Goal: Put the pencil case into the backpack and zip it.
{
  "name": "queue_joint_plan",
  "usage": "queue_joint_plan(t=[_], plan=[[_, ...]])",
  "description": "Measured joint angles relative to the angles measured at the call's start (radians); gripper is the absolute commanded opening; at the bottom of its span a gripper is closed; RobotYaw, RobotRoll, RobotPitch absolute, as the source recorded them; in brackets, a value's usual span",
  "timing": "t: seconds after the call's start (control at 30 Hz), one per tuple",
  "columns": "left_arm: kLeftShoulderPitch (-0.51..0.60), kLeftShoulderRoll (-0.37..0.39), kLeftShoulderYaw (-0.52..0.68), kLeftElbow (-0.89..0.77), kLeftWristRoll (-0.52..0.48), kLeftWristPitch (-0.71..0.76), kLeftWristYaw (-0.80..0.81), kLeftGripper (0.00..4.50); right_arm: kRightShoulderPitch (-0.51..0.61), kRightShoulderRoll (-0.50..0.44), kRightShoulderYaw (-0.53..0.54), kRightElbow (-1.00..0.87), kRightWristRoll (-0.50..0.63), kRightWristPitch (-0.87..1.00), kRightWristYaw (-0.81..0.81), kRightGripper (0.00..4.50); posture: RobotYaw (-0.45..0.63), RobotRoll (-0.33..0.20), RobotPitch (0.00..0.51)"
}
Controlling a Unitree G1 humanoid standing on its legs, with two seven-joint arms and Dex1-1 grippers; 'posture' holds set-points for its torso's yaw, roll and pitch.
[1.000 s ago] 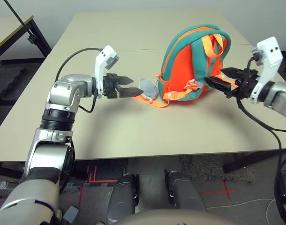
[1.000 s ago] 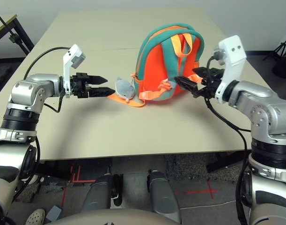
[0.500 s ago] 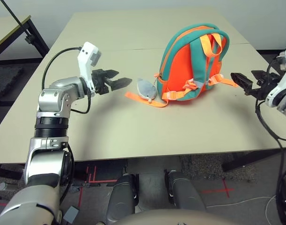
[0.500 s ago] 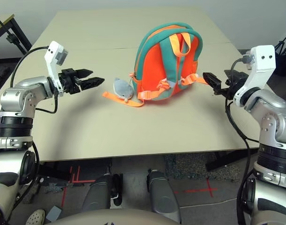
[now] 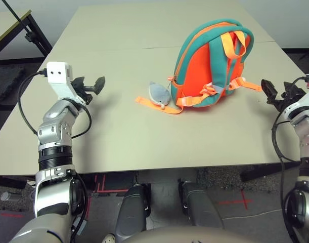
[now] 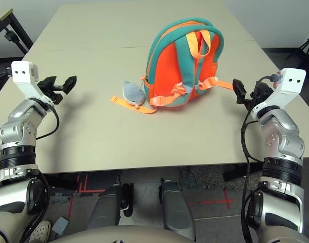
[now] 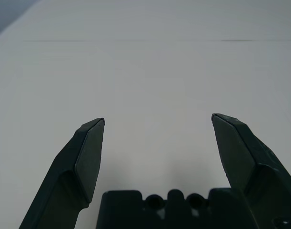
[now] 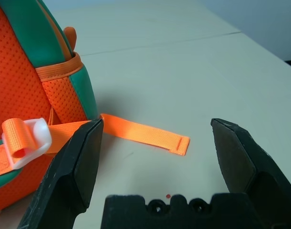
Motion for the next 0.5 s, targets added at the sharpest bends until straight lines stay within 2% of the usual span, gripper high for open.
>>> queue_joint_plan(t=[0.23, 0.5], plan=[[0.036, 0.0, 0.01, 0.051, 0.007, -0.088, 0.066, 4.5, -0.009, -0.001, 0.005, 0.085, -0.017, -0.086, 0.002, 4.46, -0.11, 0.0, 0.195], [0.043, 0.012, 0.017, 0.108, 0.01, -0.147, 0.102, 4.5, -0.024, 0.0, 0.007, 0.092, -0.012, -0.091, -0.005, 4.46, -0.08, 0.0, 0.185]])
